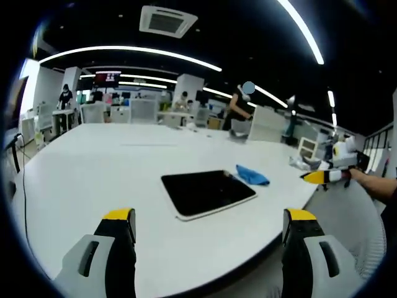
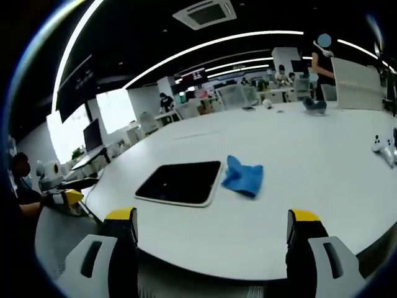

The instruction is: Wipe the mirror surface with the cleaning cloth until all visible marks leave the cleaned area.

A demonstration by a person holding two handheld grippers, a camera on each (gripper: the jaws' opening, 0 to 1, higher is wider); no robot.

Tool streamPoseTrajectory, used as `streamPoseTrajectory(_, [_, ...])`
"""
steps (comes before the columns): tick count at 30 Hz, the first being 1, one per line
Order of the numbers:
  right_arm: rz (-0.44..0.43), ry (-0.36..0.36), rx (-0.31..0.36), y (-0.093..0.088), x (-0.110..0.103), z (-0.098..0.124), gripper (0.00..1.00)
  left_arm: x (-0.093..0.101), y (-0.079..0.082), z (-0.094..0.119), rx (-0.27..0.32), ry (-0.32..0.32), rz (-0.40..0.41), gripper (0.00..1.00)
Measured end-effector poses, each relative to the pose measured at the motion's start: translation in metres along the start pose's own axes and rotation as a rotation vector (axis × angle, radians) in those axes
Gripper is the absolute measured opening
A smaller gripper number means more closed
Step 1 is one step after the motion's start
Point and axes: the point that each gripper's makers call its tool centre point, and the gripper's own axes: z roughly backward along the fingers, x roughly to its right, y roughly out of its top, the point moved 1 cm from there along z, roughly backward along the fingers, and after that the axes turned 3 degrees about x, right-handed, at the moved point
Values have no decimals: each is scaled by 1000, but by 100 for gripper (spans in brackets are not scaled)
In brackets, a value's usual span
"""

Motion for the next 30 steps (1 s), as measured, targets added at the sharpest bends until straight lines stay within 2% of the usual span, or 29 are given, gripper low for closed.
streamPoseTrajectory(8, [-2, 15, -9, -2, 0, -1, 100, 2, -1, 0, -9, -9, -4, 99])
streamPoseTrajectory(10, [-2, 17, -11, -3, 0, 0, 100, 0, 2, 2, 23, 4, 4, 99])
streamPoseTrajectory(12, [6, 23, -41, -7, 0, -1, 100, -2, 3, 2, 29, 16, 11, 99])
streamPoseTrajectory(15, [8, 27, -51, -7, 0, -3, 100, -1, 3, 0, 19, 9, 7, 99])
streamPoseTrajectory(30, [10, 21, -47, -8, 1, -1, 100, 1, 5, 1, 37, -4, -5, 99])
